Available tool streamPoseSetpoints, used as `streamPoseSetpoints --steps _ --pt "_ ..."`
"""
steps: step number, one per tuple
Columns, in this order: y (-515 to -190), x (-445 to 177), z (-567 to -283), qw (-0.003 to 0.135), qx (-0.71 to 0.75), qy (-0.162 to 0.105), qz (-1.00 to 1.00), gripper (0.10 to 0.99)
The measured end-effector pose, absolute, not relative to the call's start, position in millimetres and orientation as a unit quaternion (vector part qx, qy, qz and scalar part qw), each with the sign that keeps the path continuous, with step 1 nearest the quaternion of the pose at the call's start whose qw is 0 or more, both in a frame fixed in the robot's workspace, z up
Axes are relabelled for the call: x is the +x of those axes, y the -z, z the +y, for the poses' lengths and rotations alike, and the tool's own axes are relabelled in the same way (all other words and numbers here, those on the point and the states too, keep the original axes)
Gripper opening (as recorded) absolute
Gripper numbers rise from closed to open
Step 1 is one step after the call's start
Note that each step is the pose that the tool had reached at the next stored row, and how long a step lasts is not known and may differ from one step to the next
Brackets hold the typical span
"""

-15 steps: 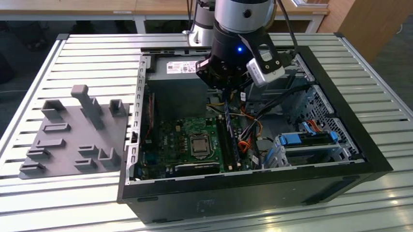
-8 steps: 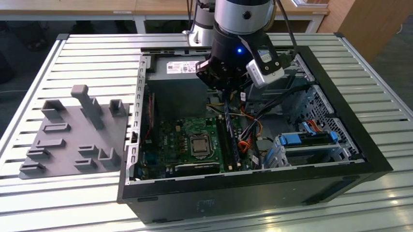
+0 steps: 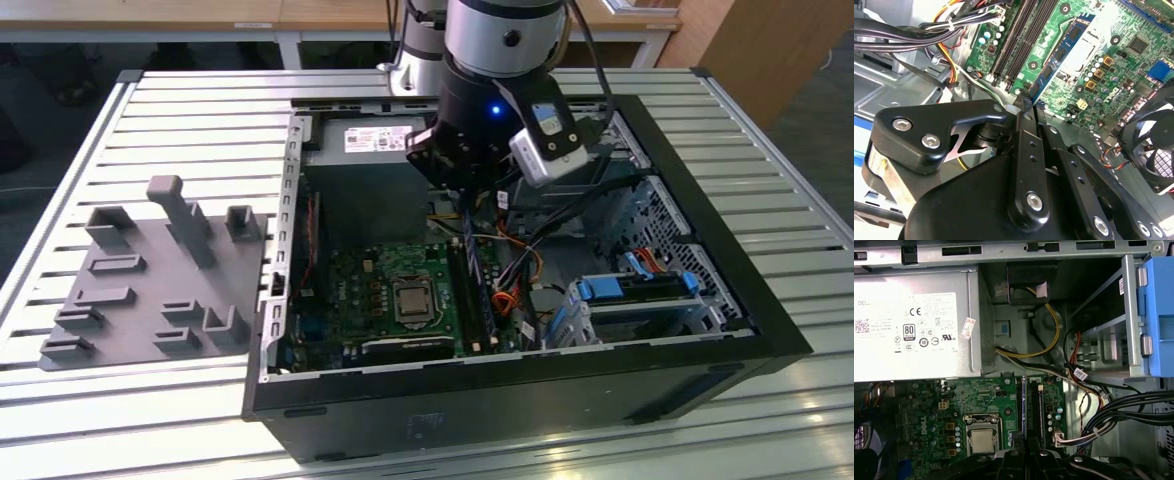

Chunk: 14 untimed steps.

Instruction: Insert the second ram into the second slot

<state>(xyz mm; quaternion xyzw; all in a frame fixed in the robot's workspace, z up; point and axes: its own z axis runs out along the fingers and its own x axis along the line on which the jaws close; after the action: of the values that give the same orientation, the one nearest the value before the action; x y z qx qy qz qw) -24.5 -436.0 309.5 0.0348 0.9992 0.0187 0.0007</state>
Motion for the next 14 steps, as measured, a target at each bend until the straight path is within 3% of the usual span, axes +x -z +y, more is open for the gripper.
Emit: streamPoseSetpoints --steps 5,14 --pt "-305.9 -22.1 -436.4 -0.009 0.030 -0.019 0.999 0.141" --pt "-300.5 -21.9 -436.5 -0.010 0.008 -0.019 1.000 0.141"
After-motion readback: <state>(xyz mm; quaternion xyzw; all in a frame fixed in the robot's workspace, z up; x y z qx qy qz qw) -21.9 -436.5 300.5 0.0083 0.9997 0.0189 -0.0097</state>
